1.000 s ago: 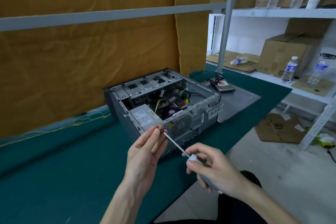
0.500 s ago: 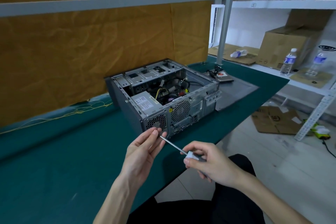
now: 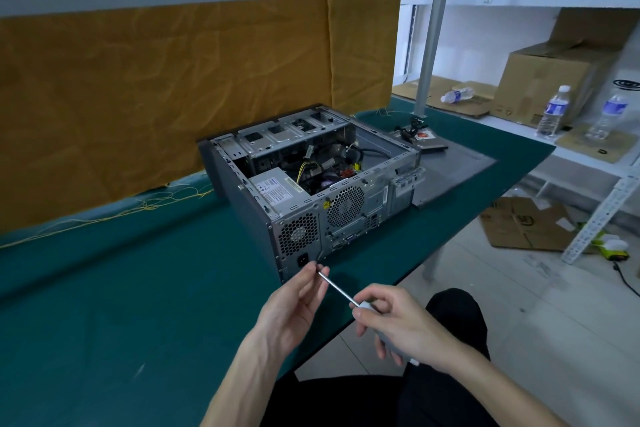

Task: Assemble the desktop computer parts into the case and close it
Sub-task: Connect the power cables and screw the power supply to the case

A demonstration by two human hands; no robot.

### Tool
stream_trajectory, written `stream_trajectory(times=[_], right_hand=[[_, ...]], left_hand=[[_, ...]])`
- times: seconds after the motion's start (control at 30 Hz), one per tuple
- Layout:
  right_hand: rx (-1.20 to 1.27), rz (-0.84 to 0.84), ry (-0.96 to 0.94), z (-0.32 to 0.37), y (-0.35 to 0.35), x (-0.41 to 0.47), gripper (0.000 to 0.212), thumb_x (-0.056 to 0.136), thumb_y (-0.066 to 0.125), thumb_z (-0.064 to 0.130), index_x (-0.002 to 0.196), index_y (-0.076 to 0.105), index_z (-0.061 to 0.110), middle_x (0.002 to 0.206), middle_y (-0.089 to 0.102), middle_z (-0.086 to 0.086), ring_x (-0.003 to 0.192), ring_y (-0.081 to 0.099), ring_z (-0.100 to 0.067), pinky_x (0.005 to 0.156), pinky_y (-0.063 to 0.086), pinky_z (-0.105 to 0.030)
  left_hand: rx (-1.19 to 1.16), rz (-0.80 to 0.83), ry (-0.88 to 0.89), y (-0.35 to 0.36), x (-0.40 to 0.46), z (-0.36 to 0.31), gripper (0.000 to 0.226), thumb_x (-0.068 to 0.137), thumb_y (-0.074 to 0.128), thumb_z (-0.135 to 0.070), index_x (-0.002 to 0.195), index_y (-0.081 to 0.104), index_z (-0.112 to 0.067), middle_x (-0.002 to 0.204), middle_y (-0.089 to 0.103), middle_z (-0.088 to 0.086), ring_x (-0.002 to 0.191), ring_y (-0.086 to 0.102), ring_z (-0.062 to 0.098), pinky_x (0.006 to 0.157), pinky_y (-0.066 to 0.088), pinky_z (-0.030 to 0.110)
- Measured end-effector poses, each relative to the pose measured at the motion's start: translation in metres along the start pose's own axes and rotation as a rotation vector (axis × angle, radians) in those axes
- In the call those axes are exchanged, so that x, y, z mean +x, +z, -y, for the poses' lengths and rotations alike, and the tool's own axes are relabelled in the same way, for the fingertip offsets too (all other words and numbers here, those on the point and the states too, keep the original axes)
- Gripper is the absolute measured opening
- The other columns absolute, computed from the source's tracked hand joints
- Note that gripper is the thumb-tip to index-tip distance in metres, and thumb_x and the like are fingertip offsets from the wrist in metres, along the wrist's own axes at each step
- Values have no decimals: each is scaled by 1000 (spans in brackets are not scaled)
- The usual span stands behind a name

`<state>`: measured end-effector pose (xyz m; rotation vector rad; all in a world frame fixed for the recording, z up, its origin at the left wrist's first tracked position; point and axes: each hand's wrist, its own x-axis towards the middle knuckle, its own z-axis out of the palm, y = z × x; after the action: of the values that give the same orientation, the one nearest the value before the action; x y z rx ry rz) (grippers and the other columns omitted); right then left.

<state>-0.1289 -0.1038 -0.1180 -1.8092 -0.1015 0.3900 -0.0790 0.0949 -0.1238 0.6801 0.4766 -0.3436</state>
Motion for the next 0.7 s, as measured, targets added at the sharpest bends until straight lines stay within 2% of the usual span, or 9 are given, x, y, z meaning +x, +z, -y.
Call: stream_trajectory(times=[0.13, 0.3, 0.5, 0.7], right_hand=[[7, -82, 103, -9, 6, 8, 7, 98, 64, 25, 101, 65, 19, 83, 73, -5, 50, 61, -23, 36, 38, -23], [17, -146, 157, -14, 10, 20, 9, 99, 63, 25, 102, 65, 17, 80, 73, -6, 49, 62, -23, 36, 38, -24], [69, -153, 219, -5, 15, 34, 12, 101, 61, 23, 102, 64, 11, 79, 73, -9, 46, 60, -22, 37, 36, -23], [88, -169, 238, 1, 15, 38, 14, 100, 63, 22, 104, 64, 8, 80, 71, -12, 46, 57, -22, 37, 35, -22]], left_hand=[[20, -31, -3, 6, 16, 11, 21, 97, 59, 4, 116, 64, 11, 101, 75, 22, 89, 76, 25, 64, 62, 27], [118, -36, 19, 12, 25, 16, 12, 97, 56, 6, 104, 65, 9, 95, 75, 21, 84, 76, 23, 70, 61, 29], [160, -90, 77, 17, 29, 19, 10, 95, 55, 11, 95, 66, 10, 96, 71, 26, 96, 70, 31, 84, 57, 34], [181, -92, 85, 15, 32, 20, 14, 95, 55, 14, 106, 62, 9, 105, 70, 27, 97, 70, 32, 85, 57, 36]])
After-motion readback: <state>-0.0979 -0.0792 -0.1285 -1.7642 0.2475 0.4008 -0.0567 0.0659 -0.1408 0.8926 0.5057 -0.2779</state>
